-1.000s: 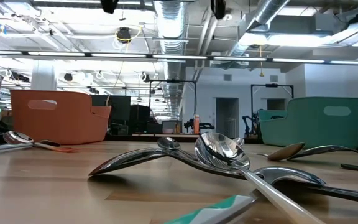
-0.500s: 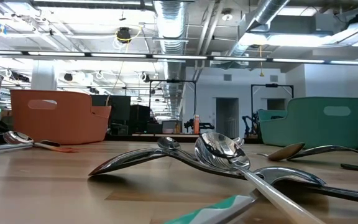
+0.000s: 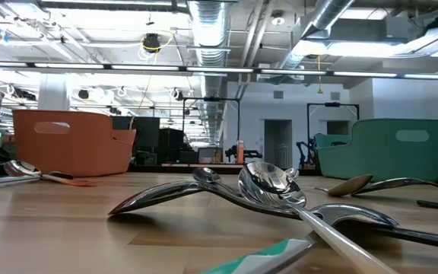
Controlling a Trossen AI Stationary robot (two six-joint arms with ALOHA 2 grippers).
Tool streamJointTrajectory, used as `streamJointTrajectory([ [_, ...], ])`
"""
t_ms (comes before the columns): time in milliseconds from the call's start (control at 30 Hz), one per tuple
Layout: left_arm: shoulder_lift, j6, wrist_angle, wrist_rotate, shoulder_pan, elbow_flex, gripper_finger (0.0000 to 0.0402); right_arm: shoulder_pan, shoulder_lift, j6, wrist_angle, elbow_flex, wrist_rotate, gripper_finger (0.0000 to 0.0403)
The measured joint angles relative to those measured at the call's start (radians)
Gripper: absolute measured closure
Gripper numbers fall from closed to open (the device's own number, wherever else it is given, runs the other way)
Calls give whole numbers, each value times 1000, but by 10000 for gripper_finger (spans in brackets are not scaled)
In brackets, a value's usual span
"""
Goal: Sort silverware by color (type)
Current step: Put the white blue spoon into the orange bin
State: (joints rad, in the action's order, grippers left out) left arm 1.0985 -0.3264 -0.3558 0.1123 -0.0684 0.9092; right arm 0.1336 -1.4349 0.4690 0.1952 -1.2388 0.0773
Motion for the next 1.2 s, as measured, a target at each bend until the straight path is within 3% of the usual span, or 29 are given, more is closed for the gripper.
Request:
streamJointTrajectory([
  [267, -3, -40, -1, -1, 42, 0, 181, -3, 0, -10, 0, 0, 1, 367],
  [533, -78, 63, 141, -1, 78, 58, 181, -13, 0, -33, 3, 0, 2, 367],
  [633, -68, 20, 182, -19, 92, 58, 181, -24, 0, -37, 10, 0, 1, 367],
  [867, -32, -80, 164, -150, 86, 58, 181, -39, 1, -85, 30, 0, -3, 367],
  [1200, 2, -79, 67, -180, 79, 58, 189, -23, 1, -86, 22, 0, -23, 367],
])
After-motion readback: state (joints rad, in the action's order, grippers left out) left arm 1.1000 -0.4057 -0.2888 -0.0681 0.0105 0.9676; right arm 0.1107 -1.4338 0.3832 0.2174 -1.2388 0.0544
